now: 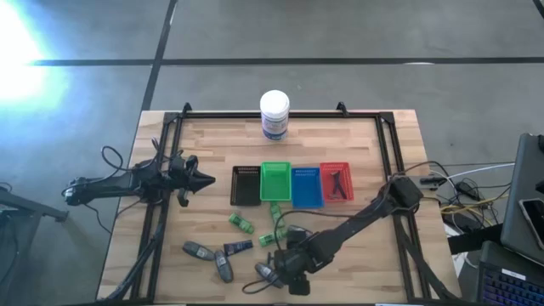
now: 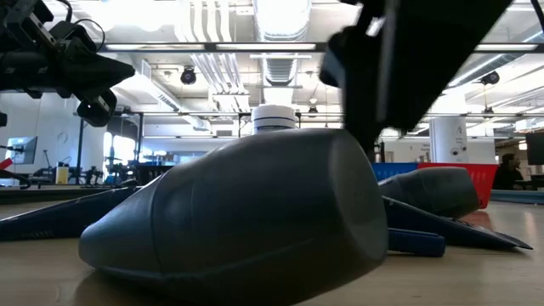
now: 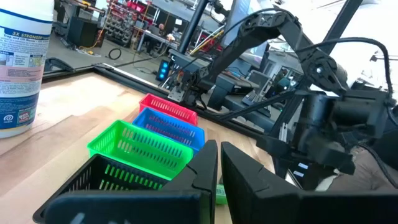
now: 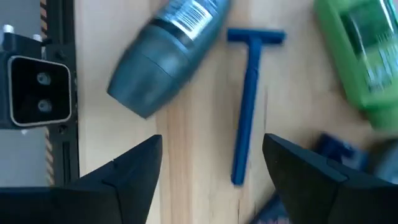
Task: Pick & Place Travel size toiletries
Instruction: Put the blue razor into the red basket
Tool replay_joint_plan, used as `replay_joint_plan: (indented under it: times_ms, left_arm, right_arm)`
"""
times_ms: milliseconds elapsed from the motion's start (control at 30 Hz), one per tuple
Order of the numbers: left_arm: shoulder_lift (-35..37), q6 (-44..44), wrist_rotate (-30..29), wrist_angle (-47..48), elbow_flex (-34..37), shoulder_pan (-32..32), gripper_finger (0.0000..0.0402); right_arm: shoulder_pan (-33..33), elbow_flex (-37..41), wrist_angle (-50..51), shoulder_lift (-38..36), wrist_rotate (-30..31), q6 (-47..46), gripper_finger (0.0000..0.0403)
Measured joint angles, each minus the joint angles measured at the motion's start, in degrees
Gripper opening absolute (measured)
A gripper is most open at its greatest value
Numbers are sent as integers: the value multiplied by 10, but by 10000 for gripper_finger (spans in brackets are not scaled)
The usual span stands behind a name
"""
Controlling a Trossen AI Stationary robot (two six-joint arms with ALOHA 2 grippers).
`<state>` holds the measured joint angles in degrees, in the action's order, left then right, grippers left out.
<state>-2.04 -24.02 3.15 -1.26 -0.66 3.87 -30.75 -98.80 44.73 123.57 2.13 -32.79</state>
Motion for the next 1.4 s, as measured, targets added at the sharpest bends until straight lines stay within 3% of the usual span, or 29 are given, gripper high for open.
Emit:
replay_joint_plan:
  times_ms: [200, 533, 1100, 1400]
  left_arm:
    - [0, 0, 0, 0, 0, 0, 26]
    - [0, 0, 0, 0, 0, 0, 26]
    - [0, 0, 0, 0, 0, 0, 26]
    - [0, 0, 0, 0, 0, 0, 26]
  right_arm:
    - [2, -24, -1, 32, 42, 45, 252]
    - [5, -22, -16, 62, 54, 38, 229]
    - [18, -23, -33, 81, 39, -1, 254]
    - [29, -23, -30, 81, 39, 0, 174]
